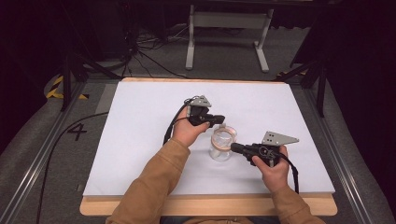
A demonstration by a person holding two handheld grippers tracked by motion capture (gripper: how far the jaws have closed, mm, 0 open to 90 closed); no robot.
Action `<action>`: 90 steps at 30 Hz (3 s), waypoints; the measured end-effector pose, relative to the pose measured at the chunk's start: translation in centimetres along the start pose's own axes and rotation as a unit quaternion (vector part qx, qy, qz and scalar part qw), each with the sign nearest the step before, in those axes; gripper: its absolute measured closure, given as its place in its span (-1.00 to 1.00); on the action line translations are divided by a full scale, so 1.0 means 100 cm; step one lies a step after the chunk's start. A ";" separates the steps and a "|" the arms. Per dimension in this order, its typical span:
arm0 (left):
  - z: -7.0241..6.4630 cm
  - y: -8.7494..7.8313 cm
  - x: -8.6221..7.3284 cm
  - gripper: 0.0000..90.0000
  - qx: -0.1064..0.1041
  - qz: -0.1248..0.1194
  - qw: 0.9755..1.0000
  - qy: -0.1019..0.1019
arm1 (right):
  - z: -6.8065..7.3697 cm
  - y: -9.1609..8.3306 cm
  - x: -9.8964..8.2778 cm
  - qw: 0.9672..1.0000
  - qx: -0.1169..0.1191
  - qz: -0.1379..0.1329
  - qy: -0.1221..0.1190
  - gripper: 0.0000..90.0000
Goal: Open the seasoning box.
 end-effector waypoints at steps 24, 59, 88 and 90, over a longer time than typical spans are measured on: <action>-0.003 -0.046 -0.001 0.66 0.041 0.009 0.999 0.002 | -0.006 -0.003 0.014 1.000 0.002 -0.008 -0.010 1.00; 0.007 -0.131 -0.075 0.61 0.097 0.120 0.983 -0.096 | -0.049 0.021 0.054 0.999 0.027 -0.031 -0.015 1.00; 0.006 -0.142 -0.074 0.48 0.089 0.126 0.984 -0.088 | -0.052 -0.007 0.074 0.997 -0.014 -0.013 -0.069 0.63; 0.005 -0.144 -0.071 0.46 0.087 0.120 0.985 -0.086 | -0.054 -0.024 0.078 0.997 -0.030 -0.012 -0.077 0.55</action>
Point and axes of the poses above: each handheld gripper's, and its own axes: y roughly forward along the jaws, x roughly out of its top, z roughly to its left, the point moved 3 cm from there along y, roughly forward along the jaws
